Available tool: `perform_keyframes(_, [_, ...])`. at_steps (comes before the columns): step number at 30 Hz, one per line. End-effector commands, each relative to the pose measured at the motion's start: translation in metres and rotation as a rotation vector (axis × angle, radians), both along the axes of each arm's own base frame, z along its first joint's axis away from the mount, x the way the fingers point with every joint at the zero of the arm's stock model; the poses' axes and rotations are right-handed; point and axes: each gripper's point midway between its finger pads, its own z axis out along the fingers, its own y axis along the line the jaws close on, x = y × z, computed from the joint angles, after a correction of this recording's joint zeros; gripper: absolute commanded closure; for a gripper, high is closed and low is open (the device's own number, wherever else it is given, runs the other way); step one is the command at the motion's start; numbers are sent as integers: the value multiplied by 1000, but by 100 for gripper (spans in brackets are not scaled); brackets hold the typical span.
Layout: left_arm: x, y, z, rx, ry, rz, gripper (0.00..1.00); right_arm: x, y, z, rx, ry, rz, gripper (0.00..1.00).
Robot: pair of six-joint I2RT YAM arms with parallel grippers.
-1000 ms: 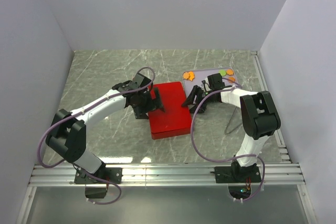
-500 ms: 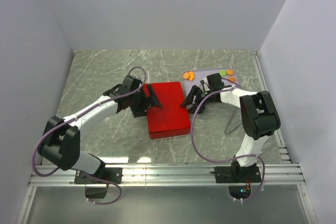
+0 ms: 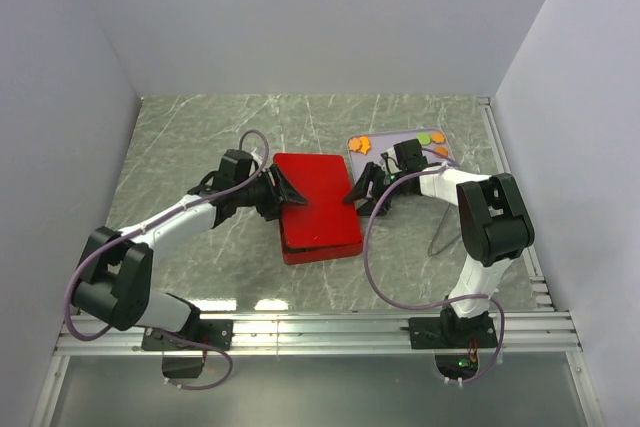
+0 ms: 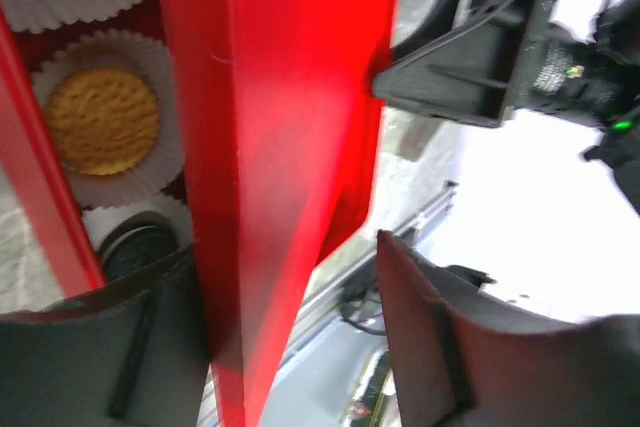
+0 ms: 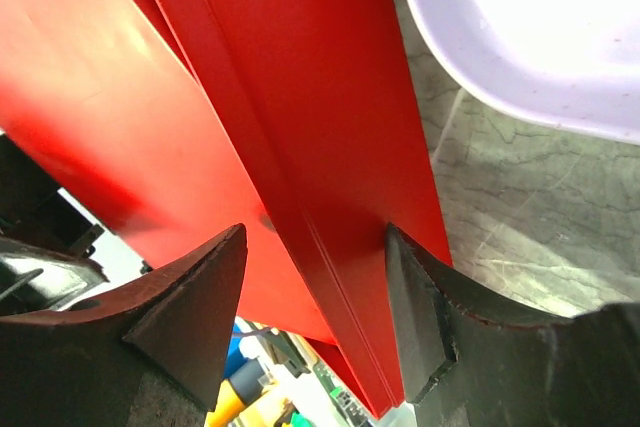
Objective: Pack the cookies
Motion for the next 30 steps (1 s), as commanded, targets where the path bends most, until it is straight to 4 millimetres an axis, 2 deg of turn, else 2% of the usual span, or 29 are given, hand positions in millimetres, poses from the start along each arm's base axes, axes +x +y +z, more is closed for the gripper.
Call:
perform_keyframes(1, [8, -8, 43, -134, -123, -36, 44, 9, 14, 27, 68, -65, 39, 36])
perform_keyframes(2, [8, -8, 43, -134, -122, -40, 48, 9, 15, 28, 70, -67, 42, 36])
perform_keyframes(7, [8, -1, 40, -124, -115, -32, 82, 12, 14, 37, 74, -85, 45, 34])
perform_keyframes(11, [10, 2, 37, -118, -107, -23, 99, 20, 6, 58, 80, -131, 27, 31])
perform_keyframes(17, [10, 5, 39, -167, -103, -13, 100, 32, -5, 99, 72, -219, 11, 28])
perform_keyframes(21, [13, 10, 53, -286, -101, 31, 100, 35, -7, 117, 75, -252, 14, 27])
perform_keyframes(28, [10, 9, 70, -395, -133, 2, 100, 33, -6, 116, 84, -245, 21, 26])
perform_keyframes(30, [7, 6, 81, -435, -159, -31, 99, 32, -5, 113, 83, -242, 22, 26])
